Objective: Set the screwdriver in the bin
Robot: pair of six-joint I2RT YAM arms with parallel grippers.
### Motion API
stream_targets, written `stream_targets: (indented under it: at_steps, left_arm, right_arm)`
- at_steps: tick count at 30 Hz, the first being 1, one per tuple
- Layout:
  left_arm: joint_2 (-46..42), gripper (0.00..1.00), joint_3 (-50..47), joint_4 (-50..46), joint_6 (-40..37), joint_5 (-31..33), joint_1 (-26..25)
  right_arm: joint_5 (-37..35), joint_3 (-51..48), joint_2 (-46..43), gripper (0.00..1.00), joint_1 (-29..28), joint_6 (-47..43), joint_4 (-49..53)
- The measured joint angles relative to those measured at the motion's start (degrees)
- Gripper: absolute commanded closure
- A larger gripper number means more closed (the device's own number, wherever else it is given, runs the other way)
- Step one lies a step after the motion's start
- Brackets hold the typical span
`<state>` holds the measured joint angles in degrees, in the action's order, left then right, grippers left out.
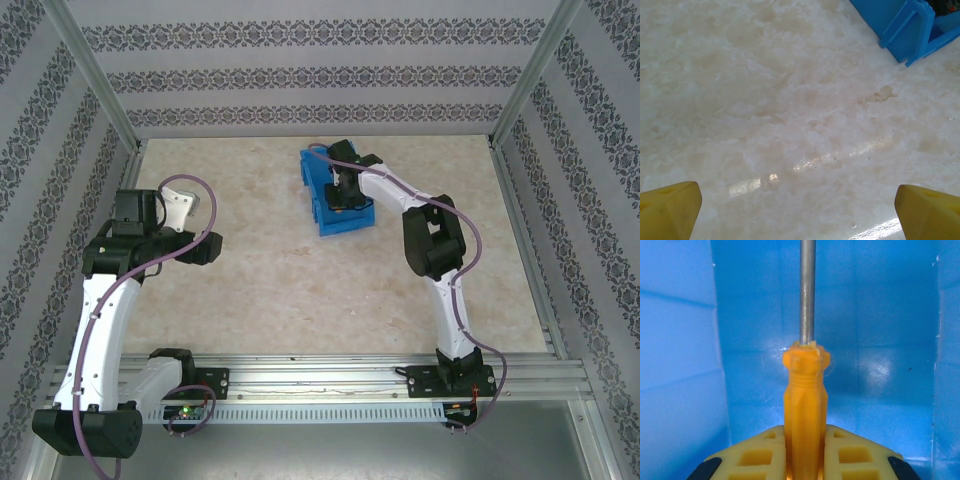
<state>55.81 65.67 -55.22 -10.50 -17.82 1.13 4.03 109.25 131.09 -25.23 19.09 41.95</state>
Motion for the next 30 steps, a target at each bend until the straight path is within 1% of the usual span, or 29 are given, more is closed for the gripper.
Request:
stream_targets:
  at_steps: [8,13,18,30]
  left_arm:
    - [0.0,0.01,0.0,-0.13,0.0,0.0,0.0]
    - [0.0,0.01,-0.02,-0.13,0.0,0.0,0.0]
    - [0.0,0.01,-0.07,-0.15,0.0,0.0,0.0]
    - [-0.07,0.01,-0.55,-0.52,-0.02,0.0,0.0]
  right_arm:
    - [0.02,0.52,2.08,0.82,0.39,0.02,0.02]
    - [0.22,1.2,2.64,0.79,0.39,0.2,0.35]
    - [0.63,2.4,2.8,0.75,0.39,0.39,1.09]
    - [0.61,4.04,2.8,0.71,0.39,0.44,2.4]
